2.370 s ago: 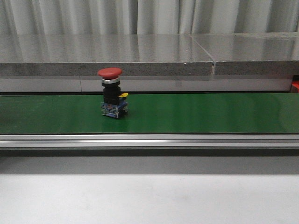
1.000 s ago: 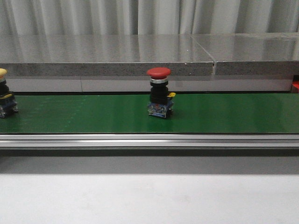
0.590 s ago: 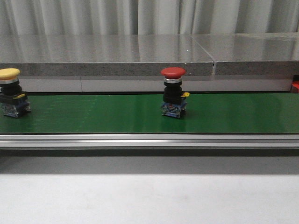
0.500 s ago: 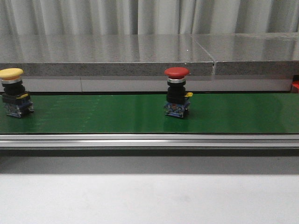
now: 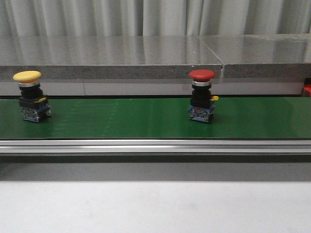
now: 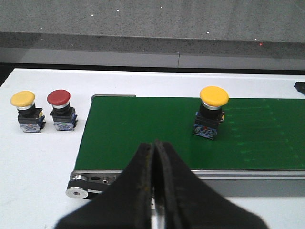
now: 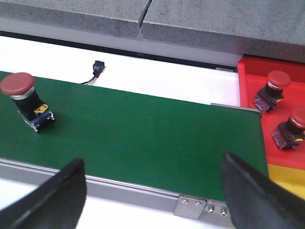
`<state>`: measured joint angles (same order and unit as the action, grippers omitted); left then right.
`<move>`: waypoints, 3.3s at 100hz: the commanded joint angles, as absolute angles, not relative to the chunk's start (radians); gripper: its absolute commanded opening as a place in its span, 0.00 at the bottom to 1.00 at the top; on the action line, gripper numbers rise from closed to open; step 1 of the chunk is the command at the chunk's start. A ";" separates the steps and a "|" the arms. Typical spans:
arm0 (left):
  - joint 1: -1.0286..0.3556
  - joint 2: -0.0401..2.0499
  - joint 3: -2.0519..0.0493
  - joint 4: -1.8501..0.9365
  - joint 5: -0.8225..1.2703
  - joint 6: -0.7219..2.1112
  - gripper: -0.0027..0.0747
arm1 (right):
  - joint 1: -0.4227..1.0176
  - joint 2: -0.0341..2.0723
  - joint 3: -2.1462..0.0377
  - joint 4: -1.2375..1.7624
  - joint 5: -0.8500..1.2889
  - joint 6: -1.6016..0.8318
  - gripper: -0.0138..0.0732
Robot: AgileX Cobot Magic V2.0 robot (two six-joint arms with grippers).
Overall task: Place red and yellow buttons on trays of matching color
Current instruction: 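Move the right gripper down onto the red button on the conveyor and grasp it, then carry the red button into the red tray and open the right gripper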
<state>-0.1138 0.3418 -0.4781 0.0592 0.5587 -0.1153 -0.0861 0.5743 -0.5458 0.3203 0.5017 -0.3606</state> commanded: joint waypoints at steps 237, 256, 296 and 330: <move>-0.122 0.350 -0.506 0.052 0.485 -0.115 0.01 | -0.471 1.633 -1.619 0.348 0.804 -0.401 0.31; -0.122 0.350 -0.506 0.052 0.485 -0.115 0.01 | -0.568 1.792 -1.736 0.417 0.795 -0.401 0.31; -0.122 0.350 -0.506 0.052 0.485 -0.115 0.01 | -0.630 2.029 -1.821 0.416 0.785 -0.401 0.31; -0.122 0.350 -0.506 0.052 0.485 -0.115 0.01 | -0.645 2.098 -1.819 0.392 0.745 -0.401 0.31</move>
<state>-0.1138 0.3418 -0.4781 0.0592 0.5587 -0.1153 -0.6316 2.1546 -1.7882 0.3796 0.7904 -0.3909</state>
